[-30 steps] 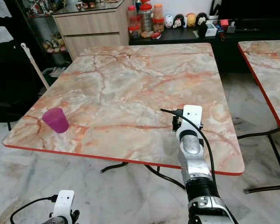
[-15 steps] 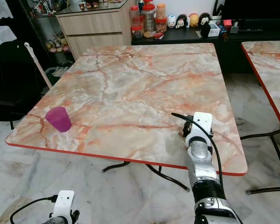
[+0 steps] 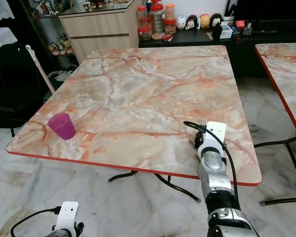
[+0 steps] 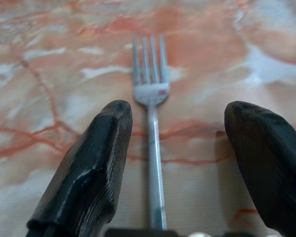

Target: Setting the table

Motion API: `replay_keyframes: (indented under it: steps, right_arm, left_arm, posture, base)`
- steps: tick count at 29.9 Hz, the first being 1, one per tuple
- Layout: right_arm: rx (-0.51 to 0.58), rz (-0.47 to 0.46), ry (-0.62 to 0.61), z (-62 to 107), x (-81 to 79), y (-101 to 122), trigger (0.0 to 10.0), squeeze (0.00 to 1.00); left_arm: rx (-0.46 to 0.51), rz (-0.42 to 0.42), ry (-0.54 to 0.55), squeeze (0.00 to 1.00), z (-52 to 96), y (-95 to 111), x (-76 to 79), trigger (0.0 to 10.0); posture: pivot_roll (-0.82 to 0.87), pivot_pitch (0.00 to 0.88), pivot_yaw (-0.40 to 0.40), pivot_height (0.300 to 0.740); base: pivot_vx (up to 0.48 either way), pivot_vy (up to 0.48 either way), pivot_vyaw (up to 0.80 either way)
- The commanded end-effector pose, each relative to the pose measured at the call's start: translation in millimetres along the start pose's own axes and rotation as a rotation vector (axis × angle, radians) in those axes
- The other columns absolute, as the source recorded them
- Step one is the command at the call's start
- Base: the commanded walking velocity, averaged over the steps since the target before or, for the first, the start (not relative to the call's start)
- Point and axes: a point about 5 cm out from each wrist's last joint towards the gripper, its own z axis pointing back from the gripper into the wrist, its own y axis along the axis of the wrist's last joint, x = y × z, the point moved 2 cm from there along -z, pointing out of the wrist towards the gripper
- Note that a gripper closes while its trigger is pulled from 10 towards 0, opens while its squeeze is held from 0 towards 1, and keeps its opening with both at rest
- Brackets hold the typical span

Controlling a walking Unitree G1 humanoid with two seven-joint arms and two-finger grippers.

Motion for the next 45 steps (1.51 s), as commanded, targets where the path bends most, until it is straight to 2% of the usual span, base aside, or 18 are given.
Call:
replay_keyframes:
  steps: [1,17,18,19,26,37,45]
  right_arm:
    - [-0.016,-0.003,0.032,-0.1,-10.0,-1.4,10.0,0.00]
    - [-0.132,0.058,0.027,-0.3,-6.8,-18.7,10.0,0.00]
    - [-0.140,0.061,0.031,-0.2,-7.1,-19.6,3.3,0.00]
    - [-0.149,0.066,0.039,0.0,-7.8,-20.8,0.0,0.00]
    - [-0.171,0.084,0.046,0.4,-9.1,-23.7,0.0,0.00]
    - [-0.126,0.148,0.090,0.0,-19.8,-11.9,0.0,0.00]
    - [-0.116,0.152,0.106,-0.1,-24.3,-7.6,0.0,0.00]
  left_arm:
    - [-0.023,-0.003,0.016,0.00,0.8,-5.0,-6.4,10.0]
    - [-0.035,0.001,-0.002,0.00,0.8,-6.9,-2.9,10.0]
    - [-0.035,0.001,-0.003,0.00,0.8,-6.9,-2.7,10.0]
    - [-0.035,0.001,-0.003,0.00,0.8,-6.9,-2.5,10.0]
    - [-0.038,0.003,-0.008,0.00,0.7,-6.9,-1.4,10.0]
    - [-0.043,0.012,-0.015,0.00,0.7,-7.8,1.0,10.0]
    - [-0.048,0.019,-0.018,0.00,0.9,-9.6,2.4,10.0]
  posture:
    - [-0.08,0.000,0.137,0.740]
    - [-0.08,0.000,0.133,0.740]
    - [-0.08,0.000,0.132,0.740]
    - [-0.08,0.000,0.132,0.740]
    - [-0.08,0.000,0.131,0.740]
    - [-0.07,0.000,0.126,0.740]
    - [-0.07,0.000,0.119,0.740]
  base:
    - [0.000,0.000,0.00]
    - [0.000,0.000,0.00]
    - [0.000,0.000,0.00]
    - [0.000,0.000,0.00]
    - [0.000,0.000,0.00]
    - [0.000,0.000,0.00]
    - [0.000,0.000,0.00]
